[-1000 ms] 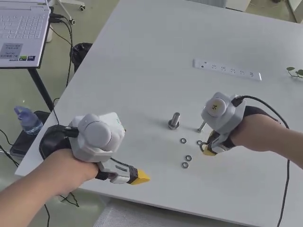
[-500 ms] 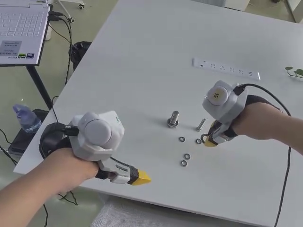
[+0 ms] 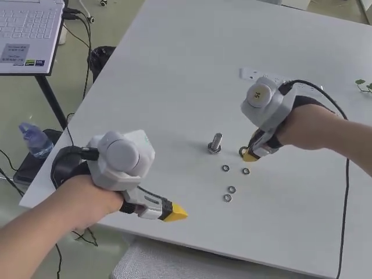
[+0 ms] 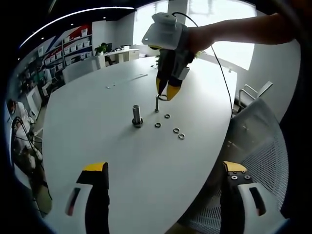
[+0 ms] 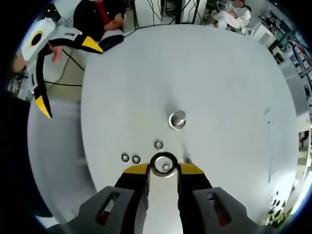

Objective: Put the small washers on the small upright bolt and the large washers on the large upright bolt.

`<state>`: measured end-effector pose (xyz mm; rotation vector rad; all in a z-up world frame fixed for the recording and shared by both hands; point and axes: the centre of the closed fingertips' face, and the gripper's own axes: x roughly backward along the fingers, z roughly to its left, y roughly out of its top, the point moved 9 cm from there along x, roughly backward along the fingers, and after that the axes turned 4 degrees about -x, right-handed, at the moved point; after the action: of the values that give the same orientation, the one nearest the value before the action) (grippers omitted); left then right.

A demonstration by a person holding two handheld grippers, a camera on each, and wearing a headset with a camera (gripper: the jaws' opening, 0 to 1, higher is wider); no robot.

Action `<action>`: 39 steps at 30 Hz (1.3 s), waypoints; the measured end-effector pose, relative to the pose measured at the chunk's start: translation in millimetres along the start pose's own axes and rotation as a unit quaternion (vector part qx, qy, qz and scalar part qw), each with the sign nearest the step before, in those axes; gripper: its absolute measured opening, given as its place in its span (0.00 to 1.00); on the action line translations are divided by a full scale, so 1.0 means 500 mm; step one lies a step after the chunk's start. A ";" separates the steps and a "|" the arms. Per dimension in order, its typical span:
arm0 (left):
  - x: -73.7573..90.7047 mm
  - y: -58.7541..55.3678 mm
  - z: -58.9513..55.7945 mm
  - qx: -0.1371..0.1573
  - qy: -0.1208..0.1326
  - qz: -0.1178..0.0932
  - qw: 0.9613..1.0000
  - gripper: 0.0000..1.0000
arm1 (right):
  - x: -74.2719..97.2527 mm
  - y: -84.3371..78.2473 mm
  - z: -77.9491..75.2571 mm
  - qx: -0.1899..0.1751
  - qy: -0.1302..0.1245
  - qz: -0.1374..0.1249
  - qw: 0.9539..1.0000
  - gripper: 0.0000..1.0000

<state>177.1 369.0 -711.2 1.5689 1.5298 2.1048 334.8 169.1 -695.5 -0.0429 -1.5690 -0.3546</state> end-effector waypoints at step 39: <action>0.022 -0.038 0.014 0.013 0.004 0.021 1.000 0.90 | -0.062 0.107 -0.048 0.040 0.006 -0.012 0.999 0.22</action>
<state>169.1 389.3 -718.3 1.6167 1.5468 2.1243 372.6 219.8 -715.8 0.0389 -1.5703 -0.3100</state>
